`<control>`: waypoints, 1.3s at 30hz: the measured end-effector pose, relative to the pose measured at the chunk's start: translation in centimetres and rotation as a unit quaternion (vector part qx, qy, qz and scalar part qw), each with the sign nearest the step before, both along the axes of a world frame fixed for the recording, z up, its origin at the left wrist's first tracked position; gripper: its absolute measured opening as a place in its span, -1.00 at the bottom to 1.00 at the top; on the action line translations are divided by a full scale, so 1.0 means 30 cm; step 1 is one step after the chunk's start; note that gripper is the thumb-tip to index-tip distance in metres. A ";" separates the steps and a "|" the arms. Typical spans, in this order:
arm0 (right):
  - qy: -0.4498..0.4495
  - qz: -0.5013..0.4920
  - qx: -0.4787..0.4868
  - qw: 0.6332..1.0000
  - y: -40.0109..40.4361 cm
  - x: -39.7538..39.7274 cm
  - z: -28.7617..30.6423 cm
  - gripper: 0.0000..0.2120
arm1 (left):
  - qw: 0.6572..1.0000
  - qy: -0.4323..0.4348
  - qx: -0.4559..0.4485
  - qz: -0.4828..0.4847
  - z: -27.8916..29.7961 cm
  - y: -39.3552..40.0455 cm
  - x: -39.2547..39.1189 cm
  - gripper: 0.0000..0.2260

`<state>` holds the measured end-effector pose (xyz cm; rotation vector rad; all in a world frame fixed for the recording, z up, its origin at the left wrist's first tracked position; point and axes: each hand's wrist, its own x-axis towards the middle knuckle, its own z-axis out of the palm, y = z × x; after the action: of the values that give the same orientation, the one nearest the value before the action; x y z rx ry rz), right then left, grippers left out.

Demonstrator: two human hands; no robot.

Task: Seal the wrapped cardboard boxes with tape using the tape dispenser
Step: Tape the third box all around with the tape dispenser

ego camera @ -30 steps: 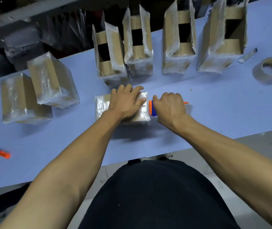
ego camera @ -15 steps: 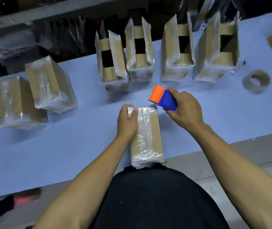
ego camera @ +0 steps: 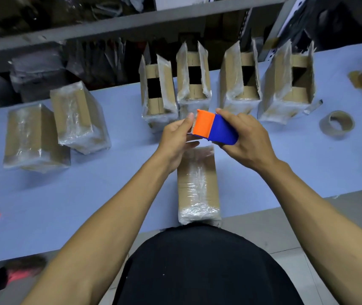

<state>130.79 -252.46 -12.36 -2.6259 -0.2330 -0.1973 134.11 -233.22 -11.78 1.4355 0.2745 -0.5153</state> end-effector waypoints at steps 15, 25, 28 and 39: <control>0.034 0.019 0.150 0.988 0.020 -0.007 0.036 -0.26 | 0.977 0.123 -0.170 0.025 0.036 0.045 -0.012 -0.59; 0.041 0.059 -0.069 0.995 -0.018 0.028 0.042 -0.26 | 0.966 -0.140 0.217 -0.025 -0.029 0.060 -0.003 -0.76; 0.055 0.060 -0.097 0.992 -0.071 0.007 0.022 -0.26 | 0.972 -0.118 0.200 0.044 -0.069 0.089 -0.025 -0.75; 0.162 0.027 -0.126 0.978 -0.227 -0.019 -0.099 -0.37 | 0.970 0.034 0.218 0.104 -0.275 0.211 -0.060 -0.78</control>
<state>130.22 -259.28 -15.33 -2.8445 -0.2273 0.2959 132.31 -226.88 -20.03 1.7911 0.6148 -0.3436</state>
